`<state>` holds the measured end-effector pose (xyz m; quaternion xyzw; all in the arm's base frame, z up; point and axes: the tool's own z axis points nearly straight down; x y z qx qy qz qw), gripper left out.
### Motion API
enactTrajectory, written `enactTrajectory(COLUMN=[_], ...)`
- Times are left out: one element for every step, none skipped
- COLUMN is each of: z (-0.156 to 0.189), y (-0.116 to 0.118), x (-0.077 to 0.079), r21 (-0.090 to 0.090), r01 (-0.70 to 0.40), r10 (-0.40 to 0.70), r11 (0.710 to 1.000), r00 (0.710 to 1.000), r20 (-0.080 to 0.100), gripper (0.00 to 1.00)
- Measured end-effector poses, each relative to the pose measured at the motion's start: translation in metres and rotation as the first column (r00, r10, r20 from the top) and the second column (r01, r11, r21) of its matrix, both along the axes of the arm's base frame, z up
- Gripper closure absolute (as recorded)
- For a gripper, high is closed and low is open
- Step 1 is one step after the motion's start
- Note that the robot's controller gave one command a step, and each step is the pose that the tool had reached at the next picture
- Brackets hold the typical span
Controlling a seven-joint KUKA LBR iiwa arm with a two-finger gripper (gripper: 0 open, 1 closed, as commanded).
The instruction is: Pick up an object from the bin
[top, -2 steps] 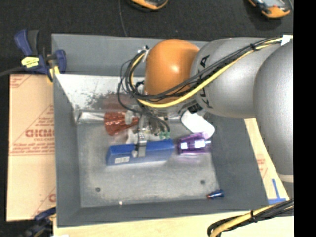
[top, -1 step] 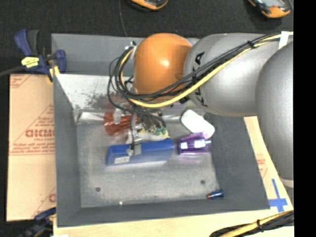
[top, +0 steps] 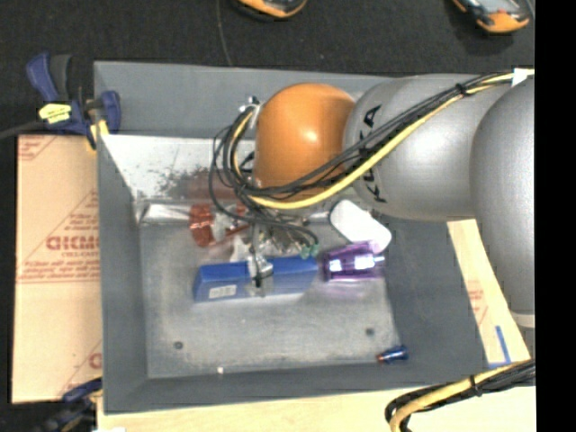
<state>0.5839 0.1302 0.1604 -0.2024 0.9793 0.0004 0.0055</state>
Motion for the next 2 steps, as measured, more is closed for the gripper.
enactTrajectory(z=[-0.013,-0.056], y=[-0.018,-0.028], x=[-0.016,-0.019], r21=[0.005,0.001], r01=[0.191,-0.023], r10=[-0.191,0.023], r11=[0.982,1.0], r00=[0.982,1.0], r20=[0.0,0.002], gripper=[0.0,0.0])
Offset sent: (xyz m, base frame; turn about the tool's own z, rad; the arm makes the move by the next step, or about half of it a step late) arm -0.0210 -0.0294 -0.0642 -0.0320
